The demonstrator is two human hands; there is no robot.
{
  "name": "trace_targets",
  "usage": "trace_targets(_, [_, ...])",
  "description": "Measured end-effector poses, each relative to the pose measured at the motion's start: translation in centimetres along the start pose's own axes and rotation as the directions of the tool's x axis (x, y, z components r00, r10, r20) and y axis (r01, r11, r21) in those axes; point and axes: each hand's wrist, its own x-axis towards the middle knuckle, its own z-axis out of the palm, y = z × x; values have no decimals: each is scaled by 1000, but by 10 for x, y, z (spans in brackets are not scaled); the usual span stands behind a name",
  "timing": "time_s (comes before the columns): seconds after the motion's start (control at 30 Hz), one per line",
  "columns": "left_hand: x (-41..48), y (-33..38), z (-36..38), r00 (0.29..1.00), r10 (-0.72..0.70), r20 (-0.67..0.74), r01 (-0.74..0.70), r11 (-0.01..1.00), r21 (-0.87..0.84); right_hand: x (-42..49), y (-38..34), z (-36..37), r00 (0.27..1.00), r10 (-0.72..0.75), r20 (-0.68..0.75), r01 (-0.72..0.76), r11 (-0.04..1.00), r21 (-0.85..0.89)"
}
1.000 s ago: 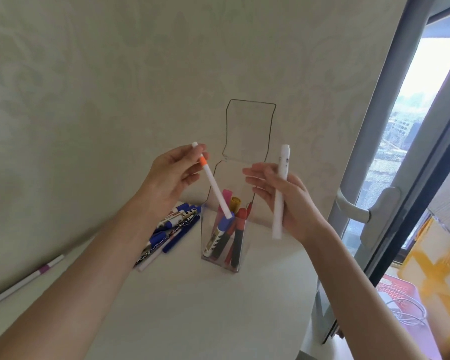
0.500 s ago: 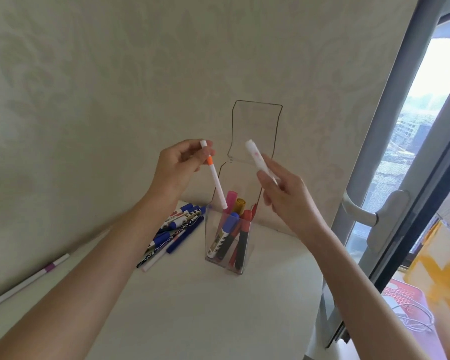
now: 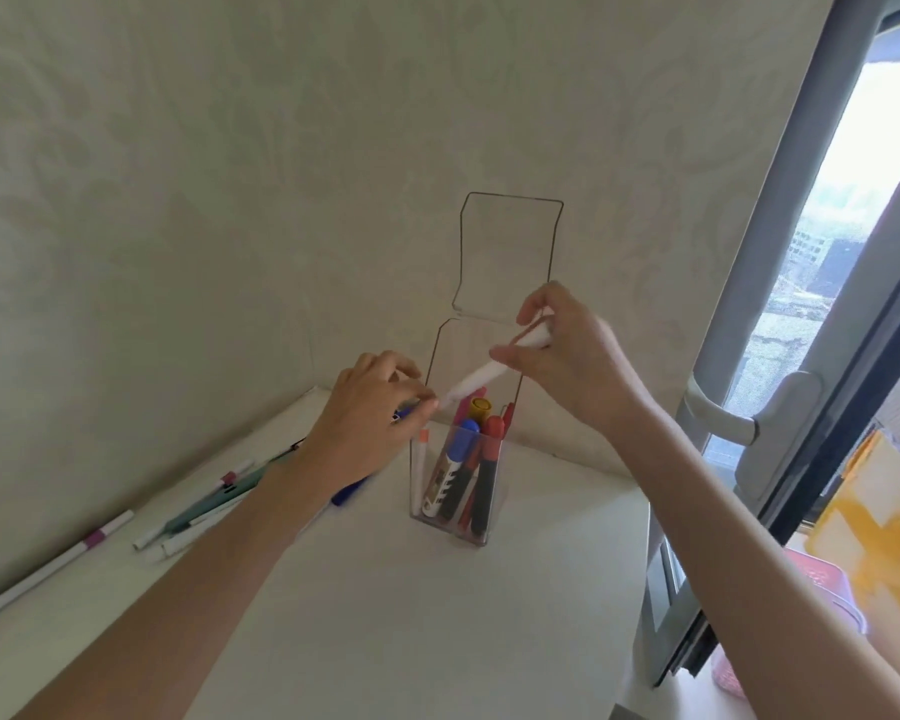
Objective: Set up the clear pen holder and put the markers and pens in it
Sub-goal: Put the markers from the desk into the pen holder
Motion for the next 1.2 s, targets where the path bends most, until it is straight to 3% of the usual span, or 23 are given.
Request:
trace_targets(0.07, [-11, -2, 4, 999, -28, -33, 24, 995, -94, 5, -8, 16, 999, -19, 45, 24, 994, -105])
trace_targets(0.17, [-26, -3, 6, 990, -131, -51, 111, 951, -288, 18, -16, 40, 992, -114, 47, 123, 872, -474])
trace_targets(0.27, [-36, -6, 11, 986, -166, 11, 159, 919, -362, 26, -16, 59, 981, -182, 68, 187, 796, -576])
trace_targets(0.37, [-46, -15, 17, 983, -174, 54, 181, 893, -413, 25, -9, 70, 985, -122, 124, 169, 846, -506])
trace_targets(0.47, [-54, -28, 13, 974, -217, 67, 224, 877, -426, 23, -5, 72, 987, -27, 158, 79, 940, -331])
trace_targets(0.53, [-58, -39, 5, 959, -277, 64, 277, 859, -430, 24, -8, 70, 992, -38, 123, 64, 975, -213])
trace_targets(0.7, [-78, -74, -18, 898, -432, 84, 432, 825, -364, 9, -29, 58, 987, -147, -58, 138, 982, -130])
trace_targets(0.73, [-84, -81, -21, 888, -454, 77, 451, 825, -340, -1, -36, 56, 987, -149, -54, 146, 988, -54])
trace_targets(0.8, [-95, -95, -25, 872, -485, 69, 484, 831, -273, -28, -45, 63, 983, -160, 93, 155, 986, 62])
trace_targets(0.9, [-109, -112, -24, 834, -544, 93, 551, 813, -189, -60, -40, 102, 884, -159, 440, 217, 972, -85])
trace_targets(0.97, [-115, -113, -16, 820, -558, 127, 572, 809, -135, -69, -25, 137, 822, -23, 568, 163, 967, -197])
trace_targets(1.1, [-117, -103, 3, 859, -488, 154, 477, 872, 108, -61, 7, 193, 866, 101, 491, 33, 966, -258])
trace_targets(1.2, [-118, -102, 5, 875, -472, 110, 452, 877, 165, -52, 15, 214, 908, 130, 399, -26, 967, -254])
